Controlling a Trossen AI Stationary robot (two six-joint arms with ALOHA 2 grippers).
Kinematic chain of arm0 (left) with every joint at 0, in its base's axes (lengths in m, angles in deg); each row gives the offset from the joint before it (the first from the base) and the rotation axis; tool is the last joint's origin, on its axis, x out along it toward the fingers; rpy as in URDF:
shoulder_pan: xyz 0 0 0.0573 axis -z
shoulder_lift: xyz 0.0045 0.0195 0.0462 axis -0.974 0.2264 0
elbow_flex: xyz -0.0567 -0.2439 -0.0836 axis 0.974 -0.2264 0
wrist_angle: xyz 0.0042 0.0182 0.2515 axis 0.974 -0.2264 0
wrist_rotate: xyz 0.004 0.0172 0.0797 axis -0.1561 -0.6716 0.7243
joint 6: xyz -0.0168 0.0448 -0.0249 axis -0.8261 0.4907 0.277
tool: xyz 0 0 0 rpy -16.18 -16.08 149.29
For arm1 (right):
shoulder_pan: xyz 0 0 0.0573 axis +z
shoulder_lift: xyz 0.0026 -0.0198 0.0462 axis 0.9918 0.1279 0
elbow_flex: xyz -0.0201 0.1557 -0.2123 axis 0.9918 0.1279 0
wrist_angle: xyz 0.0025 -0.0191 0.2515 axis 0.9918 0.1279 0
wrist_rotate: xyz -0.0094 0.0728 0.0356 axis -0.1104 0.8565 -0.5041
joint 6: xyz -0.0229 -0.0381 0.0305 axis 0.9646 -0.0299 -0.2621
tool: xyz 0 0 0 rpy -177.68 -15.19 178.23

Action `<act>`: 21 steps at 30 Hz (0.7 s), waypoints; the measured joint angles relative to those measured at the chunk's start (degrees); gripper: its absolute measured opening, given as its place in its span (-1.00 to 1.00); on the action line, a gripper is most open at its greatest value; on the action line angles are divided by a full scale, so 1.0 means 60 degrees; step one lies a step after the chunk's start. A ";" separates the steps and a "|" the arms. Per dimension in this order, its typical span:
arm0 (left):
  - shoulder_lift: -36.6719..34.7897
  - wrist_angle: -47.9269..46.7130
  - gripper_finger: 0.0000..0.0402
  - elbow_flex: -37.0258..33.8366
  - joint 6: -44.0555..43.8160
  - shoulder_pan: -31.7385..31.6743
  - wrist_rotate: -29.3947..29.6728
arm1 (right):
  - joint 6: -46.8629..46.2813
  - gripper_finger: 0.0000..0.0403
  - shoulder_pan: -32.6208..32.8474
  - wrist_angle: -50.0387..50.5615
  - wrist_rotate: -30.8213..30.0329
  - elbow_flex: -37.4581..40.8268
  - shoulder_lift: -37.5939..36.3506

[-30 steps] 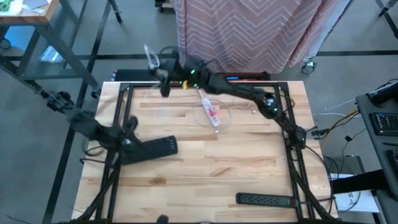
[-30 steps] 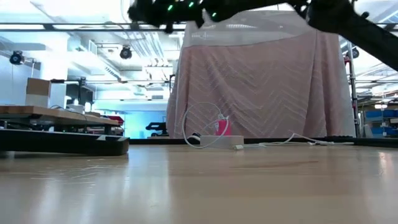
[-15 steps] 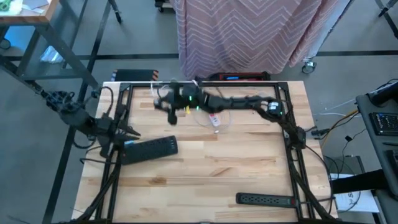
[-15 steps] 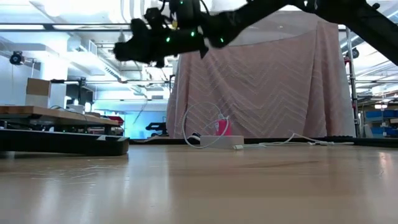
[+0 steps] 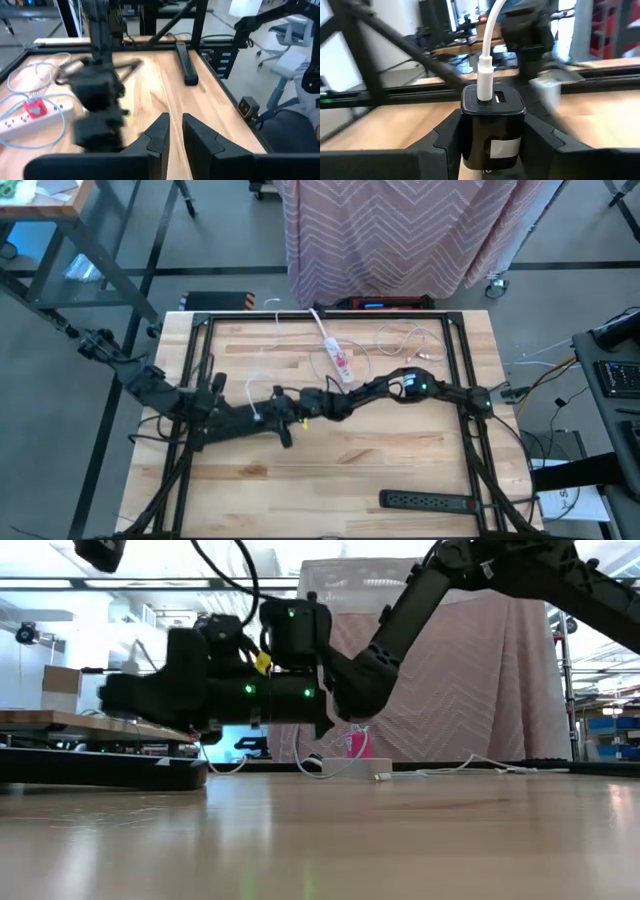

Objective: Insert USB
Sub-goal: Insert the black charger adapter into the left black outlet extension

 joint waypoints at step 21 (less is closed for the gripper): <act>-0.0041 -0.0127 -0.81 -0.0193 -0.0039 -0.0007 0.0161 | 0.0806 -0.34 -0.0200 -0.0093 0.0488 0.0648 0.0033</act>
